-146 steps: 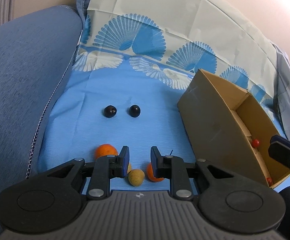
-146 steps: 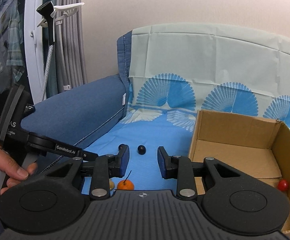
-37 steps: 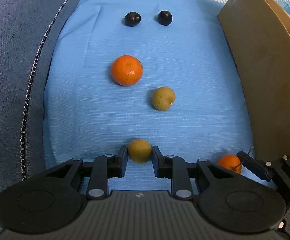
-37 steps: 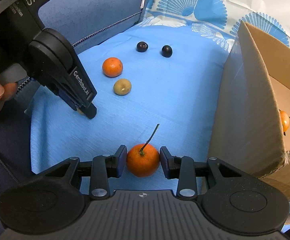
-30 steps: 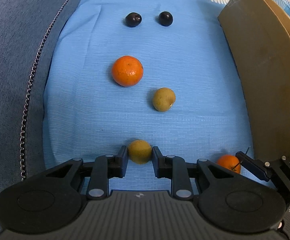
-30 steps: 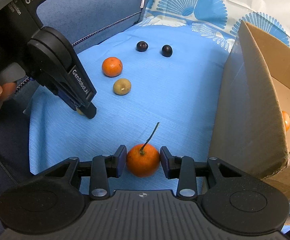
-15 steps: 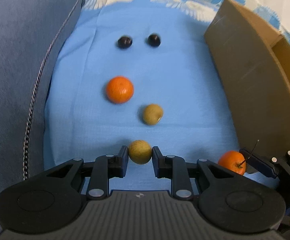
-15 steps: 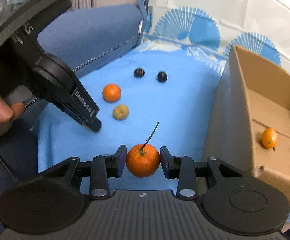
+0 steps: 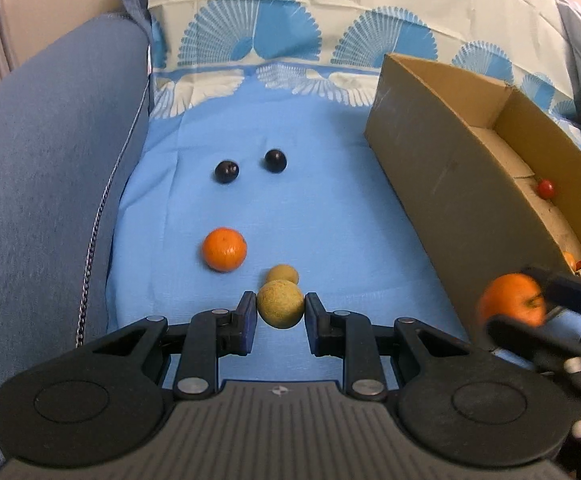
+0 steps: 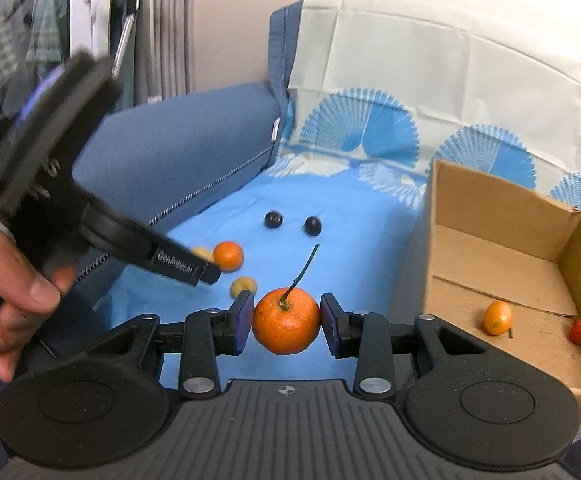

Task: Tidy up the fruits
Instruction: 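Carry the yellow fruit in the left gripper while the right gripper carries the orange over the box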

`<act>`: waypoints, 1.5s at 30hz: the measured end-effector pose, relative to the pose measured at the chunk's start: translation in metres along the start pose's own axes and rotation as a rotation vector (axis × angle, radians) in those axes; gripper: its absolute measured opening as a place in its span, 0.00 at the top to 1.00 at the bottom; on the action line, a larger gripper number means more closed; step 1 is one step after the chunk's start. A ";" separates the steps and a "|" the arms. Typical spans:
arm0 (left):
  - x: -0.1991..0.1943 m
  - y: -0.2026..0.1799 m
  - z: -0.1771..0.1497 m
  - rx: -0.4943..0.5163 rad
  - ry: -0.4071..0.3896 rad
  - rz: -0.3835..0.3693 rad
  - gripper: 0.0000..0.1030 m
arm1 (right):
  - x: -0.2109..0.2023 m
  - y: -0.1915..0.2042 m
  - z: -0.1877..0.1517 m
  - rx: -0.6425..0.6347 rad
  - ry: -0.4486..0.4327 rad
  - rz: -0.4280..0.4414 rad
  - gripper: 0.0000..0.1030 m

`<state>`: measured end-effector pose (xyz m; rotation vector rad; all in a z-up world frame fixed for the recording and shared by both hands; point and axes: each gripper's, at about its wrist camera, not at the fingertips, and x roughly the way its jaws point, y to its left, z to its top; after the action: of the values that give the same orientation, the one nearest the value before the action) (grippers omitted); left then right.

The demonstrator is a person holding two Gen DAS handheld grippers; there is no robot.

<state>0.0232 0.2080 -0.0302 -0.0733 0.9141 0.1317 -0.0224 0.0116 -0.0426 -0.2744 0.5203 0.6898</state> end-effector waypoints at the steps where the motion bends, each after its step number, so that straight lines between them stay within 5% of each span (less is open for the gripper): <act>1: 0.000 0.001 0.000 -0.007 0.002 0.005 0.73 | -0.005 -0.002 0.000 0.006 -0.004 -0.001 0.63; 10: -0.003 -0.004 -0.003 0.015 -0.035 0.043 0.73 | -0.043 -0.041 0.006 0.102 -0.079 -0.031 0.63; 18: 0.000 -0.007 -0.004 0.032 -0.026 0.067 0.73 | -0.077 -0.123 0.009 0.246 -0.188 -0.109 0.63; 25: -0.022 -0.013 -0.008 0.021 -0.185 0.137 0.73 | -0.112 -0.197 0.023 0.184 -0.340 -0.241 0.63; 30: -0.032 -0.023 -0.012 0.026 -0.227 0.191 0.73 | -0.114 -0.243 0.002 0.314 -0.351 -0.285 0.63; 34: -0.038 -0.030 -0.015 0.023 -0.227 0.212 0.73 | -0.119 -0.245 -0.008 0.367 -0.433 -0.262 0.63; 45: -0.056 -0.060 -0.016 0.051 -0.276 0.198 0.73 | -0.102 -0.244 -0.006 0.421 -0.439 -0.296 0.63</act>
<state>-0.0149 0.1424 0.0049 0.0819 0.6468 0.2953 0.0710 -0.2262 0.0249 0.1932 0.1871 0.3235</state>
